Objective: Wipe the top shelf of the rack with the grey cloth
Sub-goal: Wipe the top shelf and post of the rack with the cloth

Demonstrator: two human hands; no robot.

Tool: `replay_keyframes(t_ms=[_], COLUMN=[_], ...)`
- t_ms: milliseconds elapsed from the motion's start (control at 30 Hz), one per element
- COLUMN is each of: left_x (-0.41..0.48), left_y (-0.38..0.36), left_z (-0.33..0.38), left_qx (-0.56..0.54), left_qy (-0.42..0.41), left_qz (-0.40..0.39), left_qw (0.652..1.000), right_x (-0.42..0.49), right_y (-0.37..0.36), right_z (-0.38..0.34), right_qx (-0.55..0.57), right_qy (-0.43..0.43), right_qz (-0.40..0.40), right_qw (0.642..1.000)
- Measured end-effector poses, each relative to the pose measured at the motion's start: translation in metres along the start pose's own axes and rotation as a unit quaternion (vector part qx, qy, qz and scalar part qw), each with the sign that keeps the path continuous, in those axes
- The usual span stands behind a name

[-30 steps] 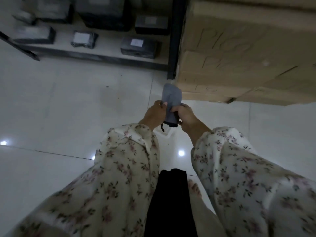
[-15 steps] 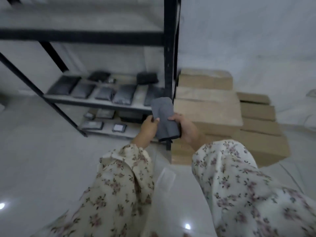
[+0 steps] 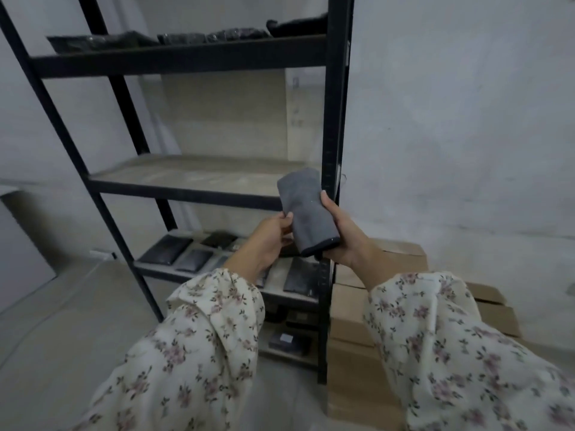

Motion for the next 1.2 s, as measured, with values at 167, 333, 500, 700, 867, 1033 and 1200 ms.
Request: replay_keyframes(t_ms=[167, 333, 500, 700, 867, 1033, 1200], left_x=[0.042, 0.117, 0.178, 0.252, 0.294, 0.314, 0.317], left_y=[0.03, 0.079, 0.12, 0.149, 0.146, 0.149, 0.147], left_z=[0.019, 0.032, 0.039, 0.02, 0.005, -0.01, -0.01], left_qx=[0.091, 0.276, 0.458, 0.592, 0.642, 0.647, 0.651], left_qy=[-0.013, -0.073, -0.144, -0.214, -0.253, -0.264, -0.257], left_qz=[-0.035, 0.047, 0.068, -0.037, -0.073, -0.062, -0.064], left_qw=[0.995, 0.957, 0.875, 0.776, 0.72, 0.713, 0.711], right_x=[0.051, 0.113, 0.175, 0.222, 0.253, 0.275, 0.292], right_y=[-0.022, -0.045, -0.06, -0.044, -0.024, -0.001, 0.005], right_z=[0.006, 0.0, -0.017, -0.049, -0.054, -0.063, -0.056], right_qx=[0.049, 0.086, 0.014, -0.332, -0.599, -0.739, -0.716], right_qy=[0.012, 0.038, 0.101, 0.199, 0.141, 0.027, -0.018], right_qz=[0.0, 0.061, 0.221, 0.409, 0.456, 0.478, 0.512], right_qw=[0.999, 0.994, 0.97, 0.826, 0.643, 0.475, 0.473])
Point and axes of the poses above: each hand's wrist, its own x-axis towards the middle knuckle, its own y-axis out of the back of the hand, z = x × y, the point moved 2 cm from there along x, towards the middle knuckle, and after that the axes turned 6 degrees about x, right-handed, at the moved point
